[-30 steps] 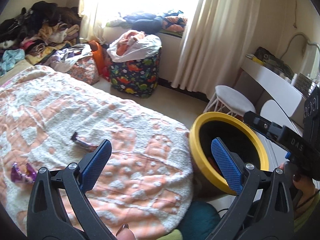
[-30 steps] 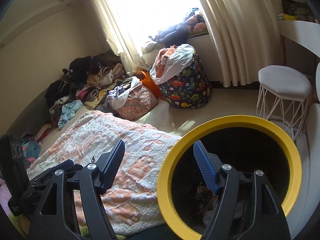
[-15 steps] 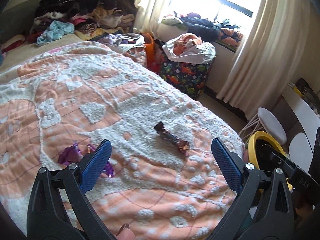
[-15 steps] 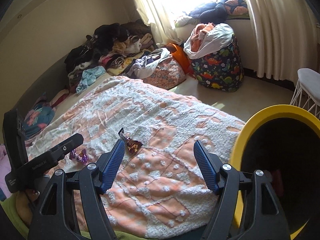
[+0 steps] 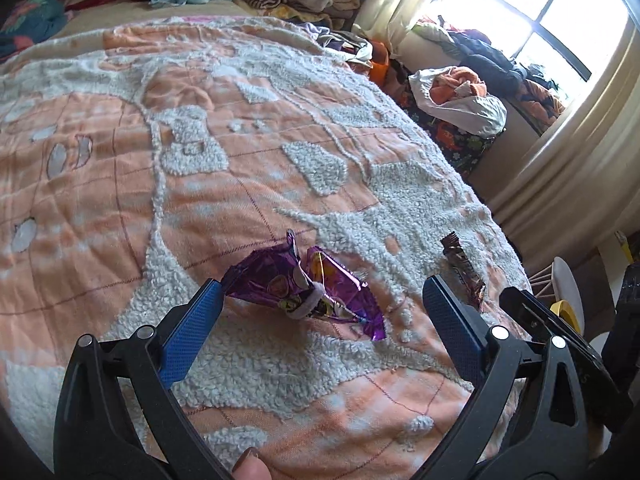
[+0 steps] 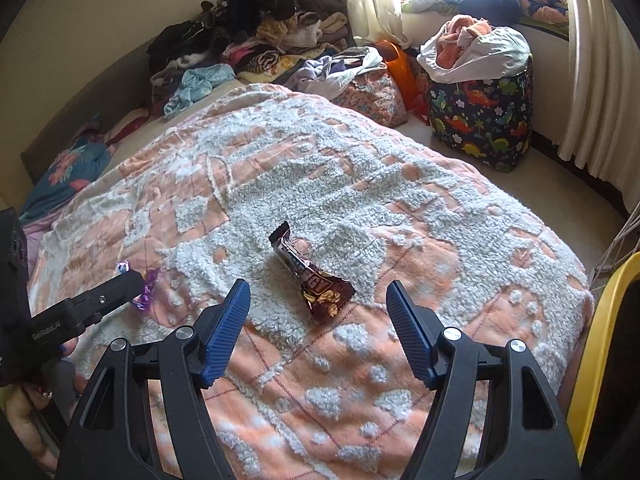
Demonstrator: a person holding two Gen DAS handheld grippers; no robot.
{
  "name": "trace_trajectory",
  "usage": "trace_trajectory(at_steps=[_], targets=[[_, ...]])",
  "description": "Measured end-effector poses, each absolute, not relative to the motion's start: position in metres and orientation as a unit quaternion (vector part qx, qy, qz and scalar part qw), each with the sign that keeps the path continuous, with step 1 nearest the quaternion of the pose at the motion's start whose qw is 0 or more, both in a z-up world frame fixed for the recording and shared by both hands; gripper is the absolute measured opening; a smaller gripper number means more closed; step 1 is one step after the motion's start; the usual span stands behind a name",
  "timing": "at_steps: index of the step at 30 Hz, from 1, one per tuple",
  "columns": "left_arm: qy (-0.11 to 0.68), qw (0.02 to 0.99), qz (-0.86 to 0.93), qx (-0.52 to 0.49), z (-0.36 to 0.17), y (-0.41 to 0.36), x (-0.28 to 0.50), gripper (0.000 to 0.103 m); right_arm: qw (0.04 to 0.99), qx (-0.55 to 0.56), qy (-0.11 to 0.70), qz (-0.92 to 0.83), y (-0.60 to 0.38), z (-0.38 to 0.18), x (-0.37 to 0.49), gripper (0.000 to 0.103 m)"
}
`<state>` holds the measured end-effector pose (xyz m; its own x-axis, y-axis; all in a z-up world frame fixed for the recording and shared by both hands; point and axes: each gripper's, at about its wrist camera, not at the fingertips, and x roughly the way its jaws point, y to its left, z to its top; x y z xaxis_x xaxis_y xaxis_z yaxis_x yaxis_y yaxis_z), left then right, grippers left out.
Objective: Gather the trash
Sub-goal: 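Grasp the brown chocolate wrapper with the right tool while the left tool grasps the purple wrapper, then lift both wrappers and carry them over the yellow bin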
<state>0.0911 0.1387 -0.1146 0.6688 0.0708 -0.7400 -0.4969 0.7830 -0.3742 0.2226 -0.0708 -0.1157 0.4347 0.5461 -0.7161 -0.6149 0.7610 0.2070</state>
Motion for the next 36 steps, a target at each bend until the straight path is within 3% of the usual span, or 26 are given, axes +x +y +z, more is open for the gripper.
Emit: trace_trajectory(at_steps=[5, 8, 11, 14, 21, 36], targets=[[0.371, 0.861, 0.162, -0.308, -0.127, 0.144, 0.090, 0.092, 0.834, -0.074, 0.432, 0.336, -0.046, -0.137, 0.237, 0.055], [0.366, 0.863, 0.160, -0.311, -0.129, 0.144, 0.090, 0.092, 0.829, -0.080, 0.442, 0.334, -0.042, -0.147, 0.244, 0.034], [0.361, 0.864, 0.159, -0.312, -0.129, 0.146, 0.091, 0.092, 0.830, -0.055, 0.444, 0.332, -0.051, -0.147, 0.246, 0.028], [0.355, 0.866, 0.161, -0.312, -0.130, 0.147, 0.091, 0.088, 0.835, -0.030, 0.437, 0.334, -0.064, -0.143, 0.240, 0.026], [0.347, 0.872, 0.170, -0.303, -0.125, 0.147, 0.089, 0.044, 0.848, 0.027, 0.409, 0.335, -0.101, -0.127, 0.219, 0.026], [0.326, 0.913, 0.058, -0.239, -0.085, 0.072, 0.111, 0.040, 0.876, 0.077, 0.371, 0.299, -0.178, -0.102, 0.196, 0.026]])
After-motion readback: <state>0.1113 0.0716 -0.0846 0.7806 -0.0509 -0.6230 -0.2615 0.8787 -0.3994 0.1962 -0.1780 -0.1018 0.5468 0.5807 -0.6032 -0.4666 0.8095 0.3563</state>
